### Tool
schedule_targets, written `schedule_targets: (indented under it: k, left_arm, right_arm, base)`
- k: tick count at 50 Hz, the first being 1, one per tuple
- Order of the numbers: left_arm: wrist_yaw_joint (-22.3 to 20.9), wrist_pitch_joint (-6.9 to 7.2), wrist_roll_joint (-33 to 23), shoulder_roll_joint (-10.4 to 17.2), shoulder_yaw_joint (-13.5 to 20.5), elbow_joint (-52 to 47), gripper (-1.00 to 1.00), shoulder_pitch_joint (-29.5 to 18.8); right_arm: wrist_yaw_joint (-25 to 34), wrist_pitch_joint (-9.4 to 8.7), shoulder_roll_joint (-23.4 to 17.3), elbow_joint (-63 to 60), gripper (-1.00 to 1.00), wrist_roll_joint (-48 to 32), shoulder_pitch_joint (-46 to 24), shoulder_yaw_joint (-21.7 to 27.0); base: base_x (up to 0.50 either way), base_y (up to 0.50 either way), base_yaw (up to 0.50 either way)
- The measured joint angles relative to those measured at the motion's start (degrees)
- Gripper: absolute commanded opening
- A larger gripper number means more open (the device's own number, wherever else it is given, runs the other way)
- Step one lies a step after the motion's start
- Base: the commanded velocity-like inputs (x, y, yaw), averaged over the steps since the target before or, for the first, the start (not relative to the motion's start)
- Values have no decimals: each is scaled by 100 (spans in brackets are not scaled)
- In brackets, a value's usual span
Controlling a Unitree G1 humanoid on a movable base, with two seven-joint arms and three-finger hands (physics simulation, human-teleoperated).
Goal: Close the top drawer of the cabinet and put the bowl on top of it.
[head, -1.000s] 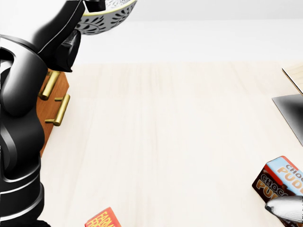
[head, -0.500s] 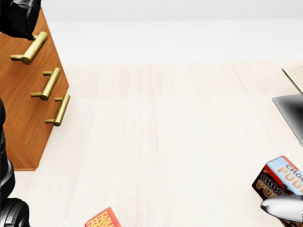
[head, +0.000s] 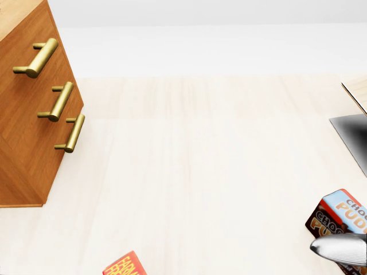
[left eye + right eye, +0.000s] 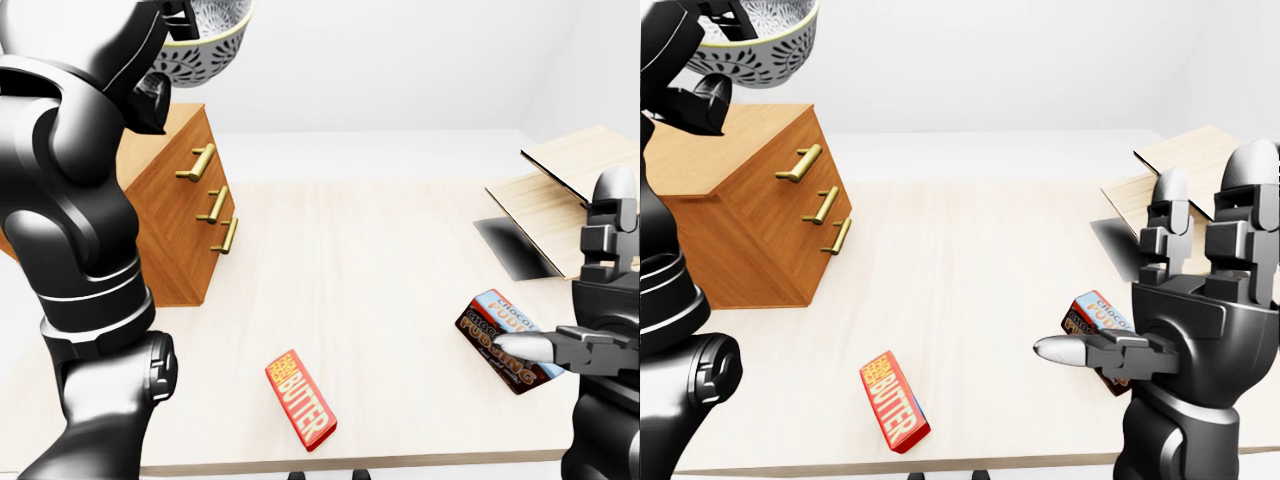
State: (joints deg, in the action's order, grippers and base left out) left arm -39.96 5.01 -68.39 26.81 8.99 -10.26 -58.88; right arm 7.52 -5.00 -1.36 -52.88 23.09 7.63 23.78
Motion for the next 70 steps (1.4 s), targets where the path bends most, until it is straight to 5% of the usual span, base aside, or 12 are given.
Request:
schedule_targets:
  k: [15, 35, 70]
  left_arm:
    - [381, 0, 564, 522, 262, 340, -100, 196]
    - [2042, 0, 2121, 1086, 356, 2322, -100, 81]
    - [3691, -1, 3279, 1452, 193, 5087, -100, -482]
  right_arm:
    - [-1, 0, -6, 28, 100, -33, -16, -37]
    - [495, 0, 643, -319, 100, -437, 1019, -458]
    - [615, 0, 766, 23, 100, -741, 1217, -740]
  base:
    - [0, 0, 0]
    - [0, 0, 0]
    - [0, 0, 0]
